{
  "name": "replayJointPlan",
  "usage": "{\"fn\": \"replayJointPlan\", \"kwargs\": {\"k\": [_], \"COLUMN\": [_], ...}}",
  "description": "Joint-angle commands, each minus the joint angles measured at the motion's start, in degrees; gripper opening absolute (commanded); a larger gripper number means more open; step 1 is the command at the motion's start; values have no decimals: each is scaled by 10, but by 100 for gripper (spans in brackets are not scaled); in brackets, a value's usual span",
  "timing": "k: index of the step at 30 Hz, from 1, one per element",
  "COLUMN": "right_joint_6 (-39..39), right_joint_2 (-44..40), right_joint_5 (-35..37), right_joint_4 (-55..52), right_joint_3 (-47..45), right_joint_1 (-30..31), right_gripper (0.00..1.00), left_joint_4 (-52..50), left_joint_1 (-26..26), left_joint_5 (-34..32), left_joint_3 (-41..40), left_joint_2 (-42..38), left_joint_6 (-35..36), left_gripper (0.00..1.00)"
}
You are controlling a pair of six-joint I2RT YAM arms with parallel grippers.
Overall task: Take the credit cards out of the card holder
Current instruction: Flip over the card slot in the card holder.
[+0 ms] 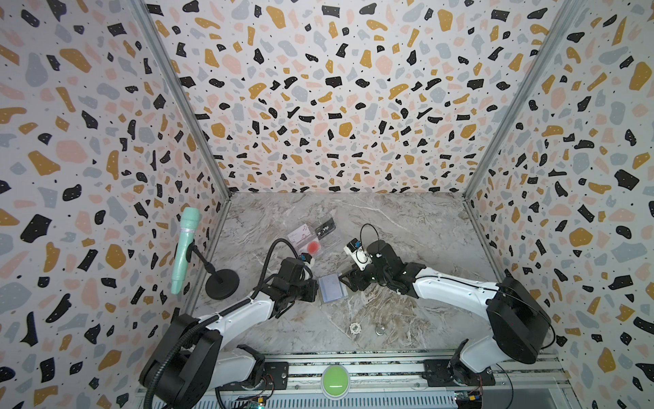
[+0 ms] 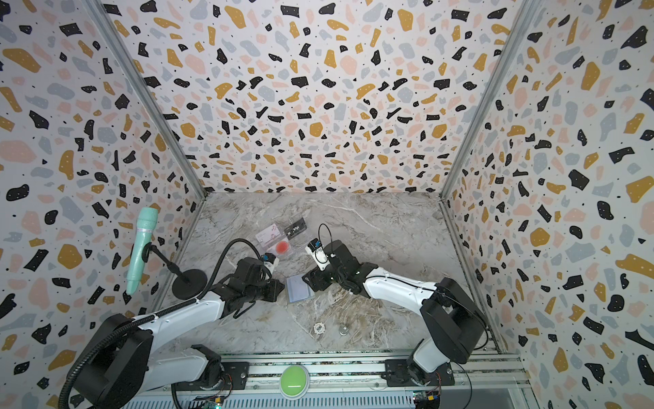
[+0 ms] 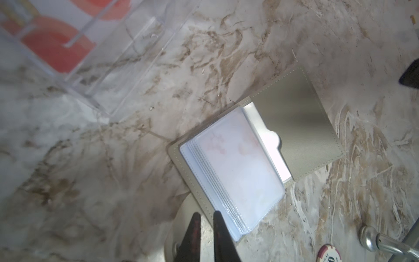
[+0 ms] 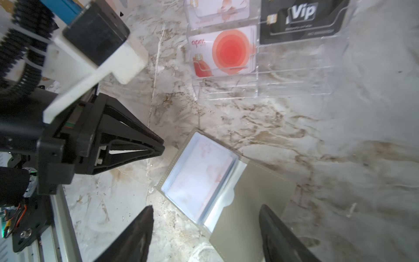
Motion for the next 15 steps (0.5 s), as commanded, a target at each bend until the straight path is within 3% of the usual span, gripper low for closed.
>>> {"fn": "replayJointPlan", "kwargs": {"k": [1,7,15], "right_joint_6": [39,38,36], "right_joint_2": [17,60,129], "right_joint_5": [18,29,78], "right_joint_4": [2,-11,-40], "right_joint_3": [20,43,99], "right_joint_1": [3,26,67], "right_gripper": [71,68,74], "left_joint_4": [80,95,98], "left_joint_1": [0,0,0], "left_joint_5": [15,13,-27], "left_joint_3": [-16,-35,-60], "left_joint_2": [14,26,27], "left_joint_6": [-33,-40,-40], "left_gripper": [11,6,4]}}
